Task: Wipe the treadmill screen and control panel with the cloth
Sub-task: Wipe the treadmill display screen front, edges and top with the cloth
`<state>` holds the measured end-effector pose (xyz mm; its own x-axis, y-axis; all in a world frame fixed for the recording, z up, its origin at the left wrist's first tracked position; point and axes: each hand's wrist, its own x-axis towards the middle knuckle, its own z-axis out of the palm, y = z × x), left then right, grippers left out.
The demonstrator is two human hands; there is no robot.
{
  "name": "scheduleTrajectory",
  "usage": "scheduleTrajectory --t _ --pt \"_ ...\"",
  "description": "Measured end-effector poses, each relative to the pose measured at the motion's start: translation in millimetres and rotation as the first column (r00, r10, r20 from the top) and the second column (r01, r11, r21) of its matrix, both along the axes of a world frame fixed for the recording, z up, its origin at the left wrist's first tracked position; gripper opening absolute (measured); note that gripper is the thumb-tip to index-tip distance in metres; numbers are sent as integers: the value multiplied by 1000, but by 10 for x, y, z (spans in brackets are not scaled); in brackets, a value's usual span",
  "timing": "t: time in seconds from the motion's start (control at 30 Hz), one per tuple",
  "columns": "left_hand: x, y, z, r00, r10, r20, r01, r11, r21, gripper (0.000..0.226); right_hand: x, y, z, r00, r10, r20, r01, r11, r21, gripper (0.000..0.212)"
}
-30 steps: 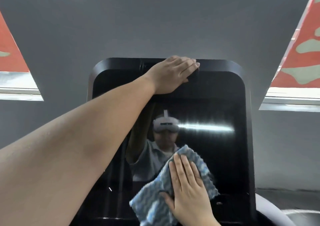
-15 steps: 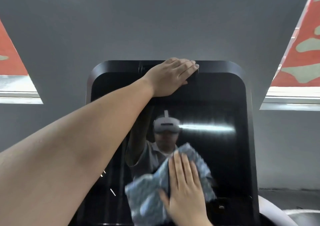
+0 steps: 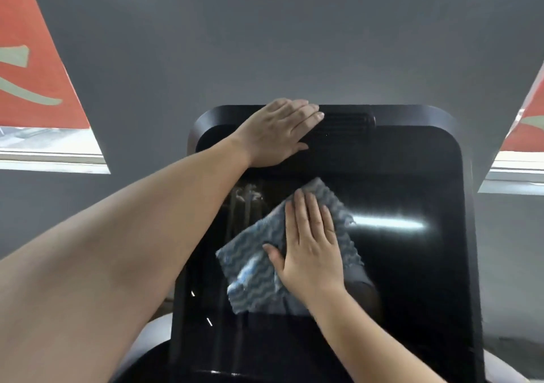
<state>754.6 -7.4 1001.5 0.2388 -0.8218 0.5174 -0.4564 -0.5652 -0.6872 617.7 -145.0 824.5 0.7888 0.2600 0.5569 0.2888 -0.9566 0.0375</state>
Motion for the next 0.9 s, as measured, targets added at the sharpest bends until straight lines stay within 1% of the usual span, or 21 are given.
scheduleTrajectory --t 0.1,0.17,0.23,0.27,0.37,0.47,0.57,0.63,0.7,0.73,0.8,0.83,0.9 --pt "-18 271 -70 1000 31 -5 -31 999 -37 66 -439 125 -572 991 130 -22 -132 984 -118 89" --pt "-47 453 -72 999 47 -4 -48 997 -57 67 -396 91 -577 984 176 3 -172 966 -194 88" --pt "-79 665 -67 998 66 -7 -67 995 -80 67 -121 90 -270 983 176 52 -161 963 -218 88" --pt "-103 784 -76 996 84 -6 -85 991 -104 67 40 121 -43 985 156 78 -137 969 -205 87" --pt "-181 1134 -162 988 154 -3 -152 968 -199 66 399 301 503 994 76 81 -63 985 -160 86" --pt "-241 1355 -290 985 171 -22 -170 942 -290 66 454 404 596 994 42 104 -27 990 -141 86" --pt "-269 1379 -338 982 179 -58 -188 925 -331 68 276 437 381 992 100 81 -86 983 -161 87" --pt "-255 1305 -313 978 180 -105 -205 913 -353 70 43 495 52 983 182 30 -173 966 -192 90" --pt "-225 1235 -285 973 173 -154 -219 905 -364 69 -204 519 -279 963 268 7 -256 925 -280 91" --pt "-203 1214 -282 971 167 -169 -219 906 -363 68 -245 477 -350 952 305 6 -286 898 -335 90" --pt "-161 1202 -310 971 152 -186 -212 905 -369 65 -63 387 -186 940 340 23 -302 863 -406 86" --pt "-148 1205 -333 970 148 -193 -213 902 -376 64 95 396 18 944 328 43 -285 872 -398 86" --pt "-129 1211 -365 969 147 -198 -215 899 -383 63 430 510 495 969 237 77 -204 933 -297 87"
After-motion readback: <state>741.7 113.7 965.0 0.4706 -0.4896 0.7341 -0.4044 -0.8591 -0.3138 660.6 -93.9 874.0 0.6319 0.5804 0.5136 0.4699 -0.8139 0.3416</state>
